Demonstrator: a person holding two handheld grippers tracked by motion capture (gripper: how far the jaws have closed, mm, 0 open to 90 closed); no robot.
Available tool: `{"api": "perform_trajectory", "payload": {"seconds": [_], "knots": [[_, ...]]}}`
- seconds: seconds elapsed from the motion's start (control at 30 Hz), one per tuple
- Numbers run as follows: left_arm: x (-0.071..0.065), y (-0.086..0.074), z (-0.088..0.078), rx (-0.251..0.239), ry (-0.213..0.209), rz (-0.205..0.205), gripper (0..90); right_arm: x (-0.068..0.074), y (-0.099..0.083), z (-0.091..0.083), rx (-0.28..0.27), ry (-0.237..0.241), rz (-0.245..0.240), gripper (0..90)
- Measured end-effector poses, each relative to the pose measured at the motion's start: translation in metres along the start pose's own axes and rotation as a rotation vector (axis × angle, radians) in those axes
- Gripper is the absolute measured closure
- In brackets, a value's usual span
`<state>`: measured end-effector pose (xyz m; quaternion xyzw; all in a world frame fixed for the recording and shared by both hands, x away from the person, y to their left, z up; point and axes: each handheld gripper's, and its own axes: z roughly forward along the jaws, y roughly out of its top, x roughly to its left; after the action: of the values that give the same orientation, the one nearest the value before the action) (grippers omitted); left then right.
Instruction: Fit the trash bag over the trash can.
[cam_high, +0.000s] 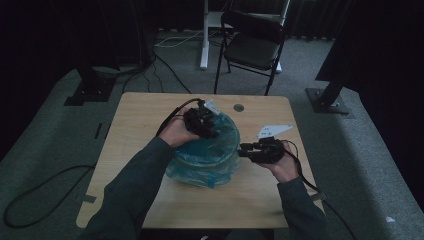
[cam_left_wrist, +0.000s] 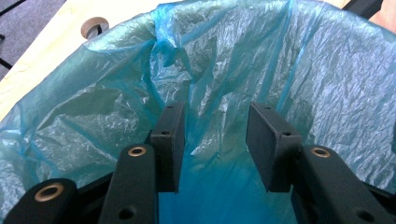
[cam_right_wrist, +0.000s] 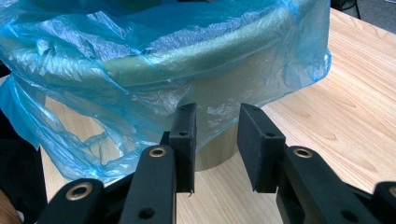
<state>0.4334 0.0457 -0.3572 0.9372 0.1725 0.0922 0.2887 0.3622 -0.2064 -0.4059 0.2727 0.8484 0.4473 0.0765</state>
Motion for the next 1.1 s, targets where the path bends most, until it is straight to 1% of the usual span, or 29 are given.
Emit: {"api": "perform_trajectory", "payload": {"seconds": [0.23,0.47,0.6,0.77,0.83,1.0,1.1], "knots": [[-0.006,0.007,0.006,0.033,0.001,0.028,56.8,0.000,0.000,-0.001,-0.002,0.001,0.001,67.2],[-0.011,0.011,0.016,0.088,-0.004,0.064,56.8,0.000,-0.001,-0.001,-0.003,0.001,0.002,67.2],[-0.013,0.012,0.019,0.106,-0.002,0.075,56.8,0.000,-0.001,-0.001,-0.003,0.001,0.002,67.2],[-0.015,0.014,0.022,0.112,-0.002,0.083,56.8,0.000,-0.001,-0.001,-0.004,0.002,0.002,67.2],[-0.016,0.015,0.023,0.111,-0.009,0.085,56.7,0.000,-0.001,0.000,-0.004,0.002,0.001,67.2],[-0.023,0.016,0.026,0.129,-0.022,0.112,56.7,0.000,-0.001,-0.001,-0.005,0.002,-0.001,67.0],[-0.026,0.017,0.027,0.124,-0.035,0.118,56.5,0.000,-0.001,-0.001,-0.006,0.003,0.000,66.9]]}}
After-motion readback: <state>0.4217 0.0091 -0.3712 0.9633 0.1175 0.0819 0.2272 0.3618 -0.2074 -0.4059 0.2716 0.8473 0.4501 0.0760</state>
